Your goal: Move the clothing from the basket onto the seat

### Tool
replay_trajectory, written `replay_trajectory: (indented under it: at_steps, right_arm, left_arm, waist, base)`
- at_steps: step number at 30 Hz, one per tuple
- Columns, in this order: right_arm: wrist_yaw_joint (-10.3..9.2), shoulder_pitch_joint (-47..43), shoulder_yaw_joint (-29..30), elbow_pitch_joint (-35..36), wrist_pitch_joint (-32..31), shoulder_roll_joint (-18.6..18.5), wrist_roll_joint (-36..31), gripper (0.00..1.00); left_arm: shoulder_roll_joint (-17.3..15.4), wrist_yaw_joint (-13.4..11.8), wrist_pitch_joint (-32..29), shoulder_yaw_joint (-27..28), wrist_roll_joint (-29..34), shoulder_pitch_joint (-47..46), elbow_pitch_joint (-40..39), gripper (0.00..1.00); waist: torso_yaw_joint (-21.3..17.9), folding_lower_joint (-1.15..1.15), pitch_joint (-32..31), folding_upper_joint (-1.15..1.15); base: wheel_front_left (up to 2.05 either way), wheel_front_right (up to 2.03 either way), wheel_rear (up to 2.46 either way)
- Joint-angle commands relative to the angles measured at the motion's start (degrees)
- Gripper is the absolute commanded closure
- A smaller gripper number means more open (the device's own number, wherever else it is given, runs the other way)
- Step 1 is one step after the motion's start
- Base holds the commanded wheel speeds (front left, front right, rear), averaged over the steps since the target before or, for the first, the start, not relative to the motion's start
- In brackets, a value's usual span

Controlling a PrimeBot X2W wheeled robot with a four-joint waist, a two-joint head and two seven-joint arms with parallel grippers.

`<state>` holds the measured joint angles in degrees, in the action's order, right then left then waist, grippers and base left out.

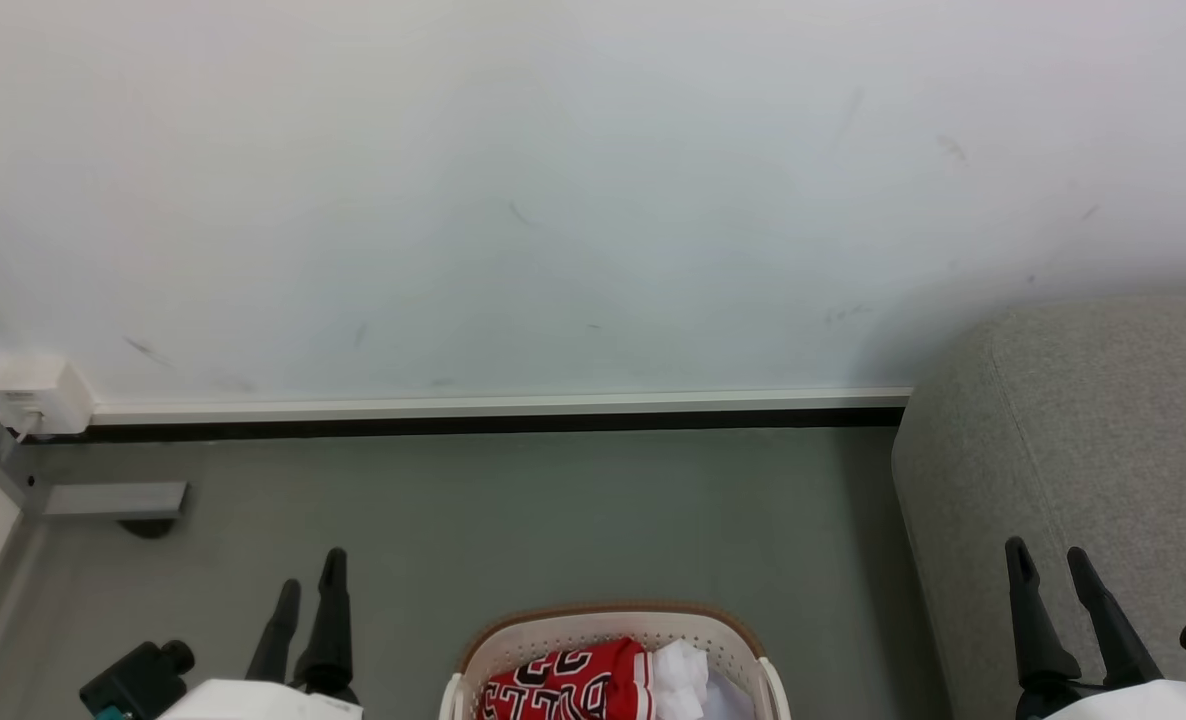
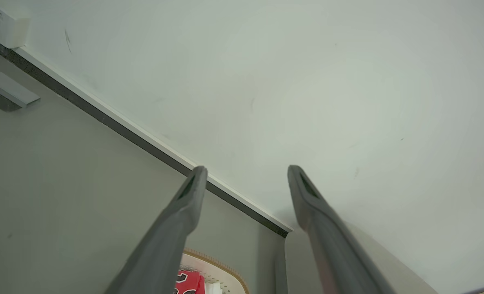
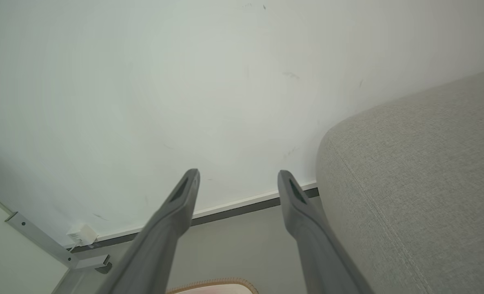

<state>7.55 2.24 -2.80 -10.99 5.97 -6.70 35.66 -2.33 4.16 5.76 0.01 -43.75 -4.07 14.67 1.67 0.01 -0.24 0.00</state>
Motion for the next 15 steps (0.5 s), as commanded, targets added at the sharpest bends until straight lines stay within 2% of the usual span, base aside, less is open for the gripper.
replay_trajectory:
  at_steps: [1, 15]
  right_arm:
    - [-0.05, 0.24, -0.17, 0.79, 0.58, -0.67, -1.97, 0.0]
    - [-0.07, -0.66, -0.99, 0.11, 2.84, -1.26, -11.72, 0.0]
  left_arm:
    - [-0.52, 0.19, 0.85, 0.22, 2.04, -0.03, -0.28, 0.0]
    - [-0.58, 0.44, 3.08, 0.46, 12.82, 0.22, 1.38, 0.0]
  waist:
    - [0.05, -0.01, -0.01, 0.0]
    - [0.46, -0.01, -0.24, 0.0]
  base:
    - [0.0, 0.0, 0.0]
    - [0.0, 0.0, 0.0]
